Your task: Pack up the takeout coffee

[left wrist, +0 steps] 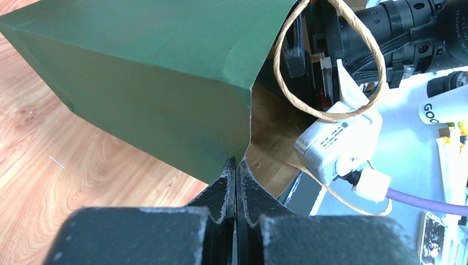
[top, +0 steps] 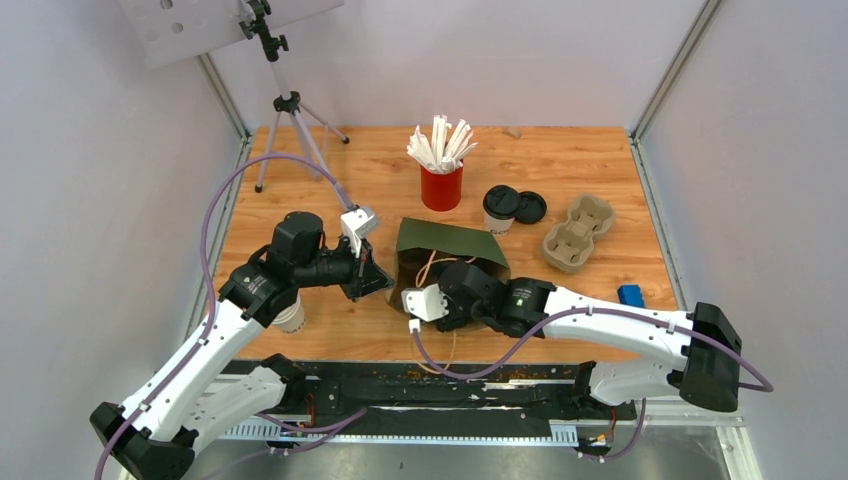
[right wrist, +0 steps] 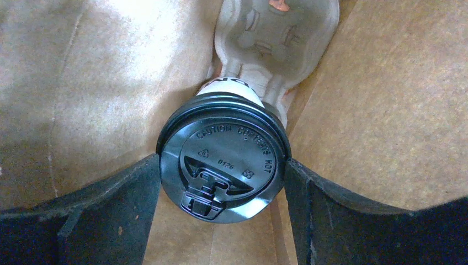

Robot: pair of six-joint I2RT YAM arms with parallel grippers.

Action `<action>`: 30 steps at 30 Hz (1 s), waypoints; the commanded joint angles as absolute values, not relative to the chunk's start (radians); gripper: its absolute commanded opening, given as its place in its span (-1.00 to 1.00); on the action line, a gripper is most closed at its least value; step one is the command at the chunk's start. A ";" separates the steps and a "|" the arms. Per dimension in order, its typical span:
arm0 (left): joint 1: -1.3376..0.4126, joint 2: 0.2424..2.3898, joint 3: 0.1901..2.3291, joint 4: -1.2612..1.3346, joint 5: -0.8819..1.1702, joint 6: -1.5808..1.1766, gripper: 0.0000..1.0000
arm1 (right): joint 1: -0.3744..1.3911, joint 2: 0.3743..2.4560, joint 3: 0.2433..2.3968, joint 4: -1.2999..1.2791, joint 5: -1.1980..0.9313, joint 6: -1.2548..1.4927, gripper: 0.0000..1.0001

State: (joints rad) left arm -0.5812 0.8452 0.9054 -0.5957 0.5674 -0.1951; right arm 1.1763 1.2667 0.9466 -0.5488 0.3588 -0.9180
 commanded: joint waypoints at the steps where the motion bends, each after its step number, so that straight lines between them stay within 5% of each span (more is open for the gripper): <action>1: -0.585 0.840 0.928 -0.576 0.587 -0.186 -1.00 | 1.161 1.245 0.932 -0.481 0.398 -0.912 0.33; 30: -0.585 0.856 0.940 -0.555 0.584 -0.208 -1.00 | 1.109 1.265 0.920 -0.361 0.443 -1.010 0.31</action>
